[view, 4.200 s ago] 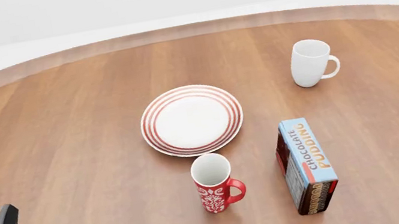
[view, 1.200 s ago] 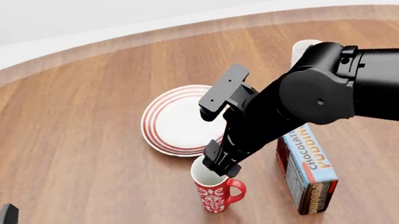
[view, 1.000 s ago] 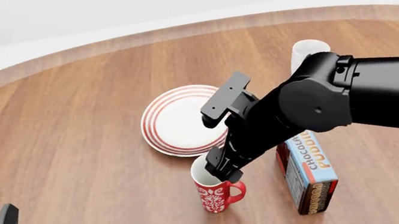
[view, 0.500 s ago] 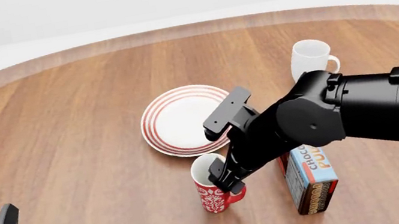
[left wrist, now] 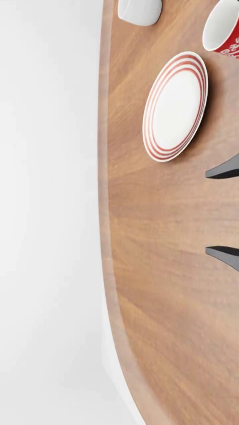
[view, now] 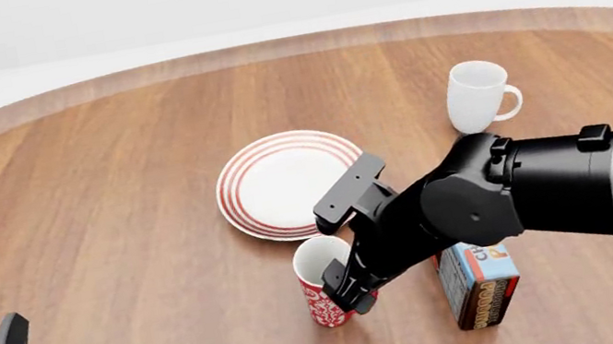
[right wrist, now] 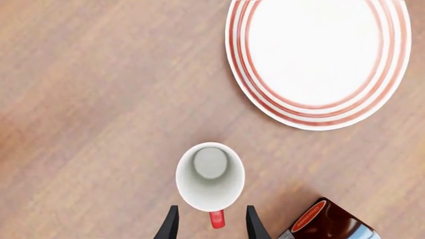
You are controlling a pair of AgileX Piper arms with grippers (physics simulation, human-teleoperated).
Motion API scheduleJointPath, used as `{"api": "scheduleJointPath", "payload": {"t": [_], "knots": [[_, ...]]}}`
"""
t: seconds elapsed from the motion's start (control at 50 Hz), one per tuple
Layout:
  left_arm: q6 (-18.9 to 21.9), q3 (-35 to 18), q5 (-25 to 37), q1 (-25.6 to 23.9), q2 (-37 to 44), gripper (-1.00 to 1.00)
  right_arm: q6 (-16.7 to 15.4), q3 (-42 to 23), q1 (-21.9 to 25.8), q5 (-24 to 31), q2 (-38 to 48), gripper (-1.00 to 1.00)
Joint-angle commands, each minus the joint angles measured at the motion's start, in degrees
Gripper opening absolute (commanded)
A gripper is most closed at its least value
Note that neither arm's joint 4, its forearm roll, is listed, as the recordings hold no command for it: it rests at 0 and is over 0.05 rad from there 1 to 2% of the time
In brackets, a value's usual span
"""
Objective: Pick up the red mug and put it on the plate
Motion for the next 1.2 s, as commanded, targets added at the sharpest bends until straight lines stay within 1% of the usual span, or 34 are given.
{"api": "scheduleJointPath", "payload": {"t": [0.02,0.2,0.28,0.38,0.46,0.48,0.6,0.62,0.7,0.72,0.76,0.86,0.98,1.16,1.18,1.2], "knots": [[0.0,0.0,0.0,0.0,0.0,1.0,0.28,1.87,-0.41,-1.45,0.44,1.0],[0.0,0.0,0.0,0.0,0.0,1.0,0.28,2.22,-0.87,-2.13,0.95,1.0],[0.0,0.0,0.0,0.0,0.0,1.0,0.93,3.16,-0.44,-3.06,1.5,1.0],[0.0,0.0,0.0,0.0,0.0,1.0,0.58,2.83,-0.85,-2.78,1.64,1.0],[0.0,0.0,0.0,0.0,0.0,1.0,-0.25,3.4,-1.32,-3.58,2.09,1.0],[0.0,0.0,0.0,0.0,0.0,1.0,0.34,3.32,-1.01,-3.53,2.11,1.0],[0.0,0.0,0.0,0.0,0.0,1.0,0.82,4.67,-1.07,-4.8,2.71,1.0],[0.0,0.0,0.0,0.0,0.0,1.0,1.44,4.87,-0.95,-5.04,2.7,1.0],[0.0,0.0,0.0,0.0,0.0,1.0,1.32,5.51,-0.9,-5.62,2.82,1.0],[0.0,0.0,0.0,0.0,0.0,1.0,1.7,5.5,-0.87,-5.63,2.85,1.0],[0.0,0.0,0.0,0.0,0.0,1.0,1.39,5.68,-1.05,-5.76,2.92,1.0],[0.0,0.0,0.0,0.0,0.0,1.0,1.79,5.89,-0.93,-6.13,3.27,1.0],[0.0,0.0,0.0,0.0,0.0,1.0,0.94,5.5,-1.63,-5.84,3.22,1.0],[0.0,0.0,0.0,0.0,0.0,1.0,1.39,6.24,-1.09,-6.86,3.61,1.0],[0.0,0.0,0.0,0.0,0.0,1.0,1.34,6.27,-1.14,-6.82,3.59,-1.0],[0.0,0.0,0.0,0.0,0.0,1.0,1.34,6.27,-1.14,-6.82,3.59,-1.0]]}}
